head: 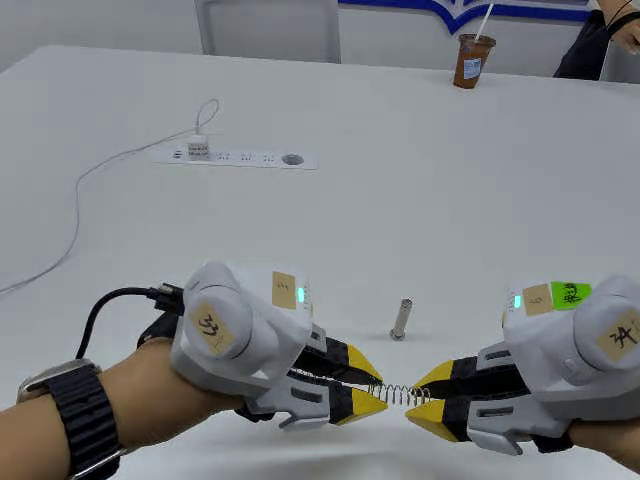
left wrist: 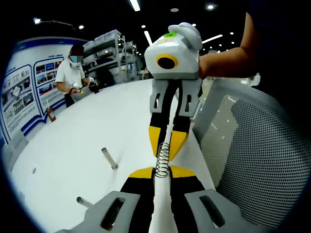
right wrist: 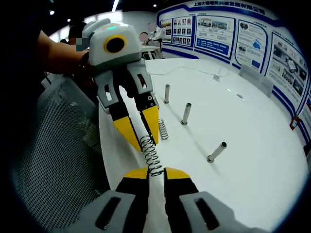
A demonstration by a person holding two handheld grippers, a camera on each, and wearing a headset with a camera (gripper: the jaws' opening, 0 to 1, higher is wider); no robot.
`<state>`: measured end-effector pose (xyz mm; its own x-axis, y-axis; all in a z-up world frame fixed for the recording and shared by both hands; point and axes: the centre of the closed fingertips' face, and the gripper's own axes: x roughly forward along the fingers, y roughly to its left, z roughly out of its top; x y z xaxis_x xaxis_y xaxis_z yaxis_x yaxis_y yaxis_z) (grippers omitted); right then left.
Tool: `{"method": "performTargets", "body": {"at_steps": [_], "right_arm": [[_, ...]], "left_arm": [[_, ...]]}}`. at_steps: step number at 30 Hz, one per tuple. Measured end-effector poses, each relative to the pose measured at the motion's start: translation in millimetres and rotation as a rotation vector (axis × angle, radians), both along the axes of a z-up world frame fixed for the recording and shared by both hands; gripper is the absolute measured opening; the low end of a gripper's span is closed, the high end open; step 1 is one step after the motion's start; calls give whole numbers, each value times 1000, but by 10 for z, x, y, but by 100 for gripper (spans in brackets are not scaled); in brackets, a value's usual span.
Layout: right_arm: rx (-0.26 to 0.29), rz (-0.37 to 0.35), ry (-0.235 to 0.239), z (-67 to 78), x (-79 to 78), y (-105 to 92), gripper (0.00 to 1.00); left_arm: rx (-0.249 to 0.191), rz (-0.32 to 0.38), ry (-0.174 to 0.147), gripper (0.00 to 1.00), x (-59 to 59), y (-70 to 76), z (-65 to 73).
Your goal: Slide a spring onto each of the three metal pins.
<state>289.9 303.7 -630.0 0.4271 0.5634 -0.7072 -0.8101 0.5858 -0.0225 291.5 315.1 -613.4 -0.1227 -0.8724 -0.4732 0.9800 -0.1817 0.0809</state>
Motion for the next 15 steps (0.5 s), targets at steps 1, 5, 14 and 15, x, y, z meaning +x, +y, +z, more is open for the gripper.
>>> {"method": "performTargets", "body": {"at_steps": [1,5,14,15], "right_arm": [[0,2,-5,16,-2,4,12],[27,-1,-9,120,5,28,12],[48,7,-8,262,-4,108,12],[46,11,-9,272,-3,117,12]], "left_arm": [[0,0,-1,11,2,3,-1],[8,0,-2,11,8,13,-22],[11,-3,0,10,-7,7,-44],[11,-2,1,10,-6,7,-44]]}}
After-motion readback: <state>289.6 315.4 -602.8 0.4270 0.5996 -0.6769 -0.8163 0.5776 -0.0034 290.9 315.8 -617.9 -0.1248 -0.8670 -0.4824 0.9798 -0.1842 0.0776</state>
